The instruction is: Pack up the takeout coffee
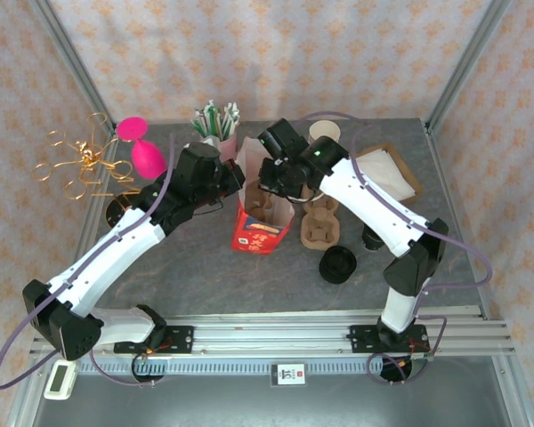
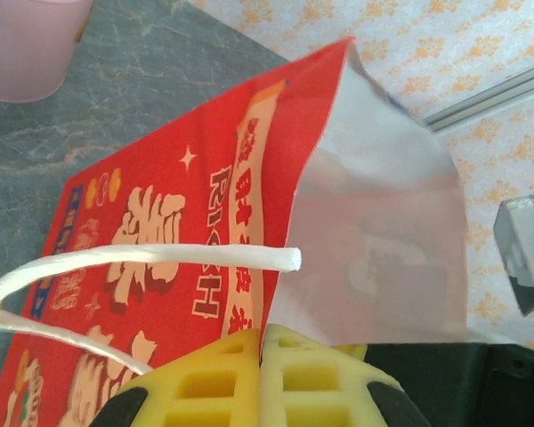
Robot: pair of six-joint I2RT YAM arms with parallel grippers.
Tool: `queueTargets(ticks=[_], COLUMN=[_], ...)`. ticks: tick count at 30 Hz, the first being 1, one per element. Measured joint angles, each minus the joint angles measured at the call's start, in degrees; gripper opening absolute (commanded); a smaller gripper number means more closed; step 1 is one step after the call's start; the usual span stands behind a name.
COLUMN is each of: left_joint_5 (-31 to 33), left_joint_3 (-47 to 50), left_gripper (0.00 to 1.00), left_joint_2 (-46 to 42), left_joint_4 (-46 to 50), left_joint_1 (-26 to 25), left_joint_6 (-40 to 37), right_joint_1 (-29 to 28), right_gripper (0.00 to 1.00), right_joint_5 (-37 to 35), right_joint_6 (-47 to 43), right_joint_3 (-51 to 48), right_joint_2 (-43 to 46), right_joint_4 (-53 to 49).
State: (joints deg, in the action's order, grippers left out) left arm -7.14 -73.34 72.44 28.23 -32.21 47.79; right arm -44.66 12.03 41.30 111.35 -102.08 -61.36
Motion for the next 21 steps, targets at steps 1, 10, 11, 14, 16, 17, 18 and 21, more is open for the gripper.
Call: queueTargets(ticks=[1,10,11,14,16,17,18,21], left_joint_5=[0.0,-0.02,-0.17,-0.24,-0.33,-0.39,-0.39,-0.74], left_joint_3=[0.0,2.45,2.97,4.13,4.59,4.92,5.33,7.19], left_gripper=[0.0,0.0,0.0,0.0,0.0,0.0,0.0,0.0], left_joint_2=[0.0,-0.02,-0.11,-0.79,-1.27,-1.55,-1.84,-3.17], left_joint_4=[-0.02,-1.31,-1.9,-2.99,-3.13,-3.26,-3.37,-4.07], left_joint_1=[0.0,0.52,0.83,1.6,1.97,1.97,2.01,2.38], left_joint_6=[0.2,1.38,1.73,1.9,1.9,1.9,1.9,2.16], right_joint_1=[-0.07,-0.31,-0.46,-1.11,-1.84,-2.27,-2.69,-3.74], right_gripper=[0.15,0.18,0.18,0.2,0.21,0.22,0.22,0.23], right_joint_5=[-0.15,-2.51,-2.89,-3.76,-4.55,-4.9,-5.18,-5.86], right_joint_6=[-0.22,-1.75,-1.86,-2.43,-2.64,-2.86,-3.06,-3.69], right_joint_3=[0.66,1.31,1.31,1.33,1.75,2.05,2.16,2.19], right_joint_2=[-0.26,-1.7,-1.7,-1.75,-2.19,-2.56,-2.82,-3.21], right_joint_4=[-0.07,-0.31,-0.31,-0.33,-0.81,-1.05,-1.18,-1.86])
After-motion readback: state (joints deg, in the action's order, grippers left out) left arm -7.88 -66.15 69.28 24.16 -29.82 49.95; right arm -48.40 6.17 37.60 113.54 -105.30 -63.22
